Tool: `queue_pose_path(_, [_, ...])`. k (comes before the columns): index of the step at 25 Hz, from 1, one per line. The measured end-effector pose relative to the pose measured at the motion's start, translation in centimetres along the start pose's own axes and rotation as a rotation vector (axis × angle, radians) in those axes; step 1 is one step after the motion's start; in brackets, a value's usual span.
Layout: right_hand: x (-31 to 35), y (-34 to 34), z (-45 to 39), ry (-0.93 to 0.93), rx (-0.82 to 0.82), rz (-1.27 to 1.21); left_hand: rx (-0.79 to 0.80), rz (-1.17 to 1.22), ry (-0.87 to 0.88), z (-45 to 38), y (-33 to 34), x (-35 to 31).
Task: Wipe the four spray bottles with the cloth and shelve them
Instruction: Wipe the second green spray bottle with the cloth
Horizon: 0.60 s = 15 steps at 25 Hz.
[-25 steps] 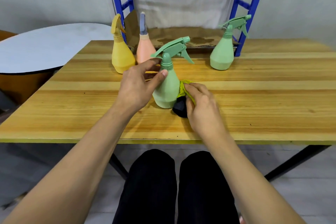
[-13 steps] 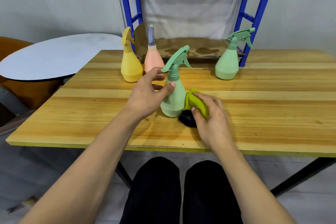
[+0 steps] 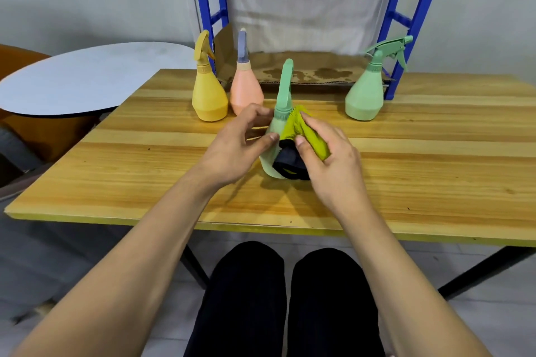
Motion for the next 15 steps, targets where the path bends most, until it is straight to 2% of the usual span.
queue_pose_path(5, [-2.8,0.2,1.6,0.124,0.074,0.084,-0.045,0.052,-0.024,-0.1,-0.1,0.5])
queue_pose_path(10, [1.0,-0.3,-1.4,-0.011,0.002,-0.005,-0.055,0.011,0.004,0.2,0.0,0.6])
queue_pose_path(15, [-3.0,0.5,1.8,0.173,0.050,0.108,-0.068,-0.005,-0.016,0.1,-0.2,0.9])
Point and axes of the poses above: each hand's wrist, its own z-axis away from the middle knuckle, its own y-axis out of the palm, x = y × z, the point moved 8 cm from there along -z, towards the middle knuckle, and after that the axes turned 9 degrees about z, right-handed, at the moved point
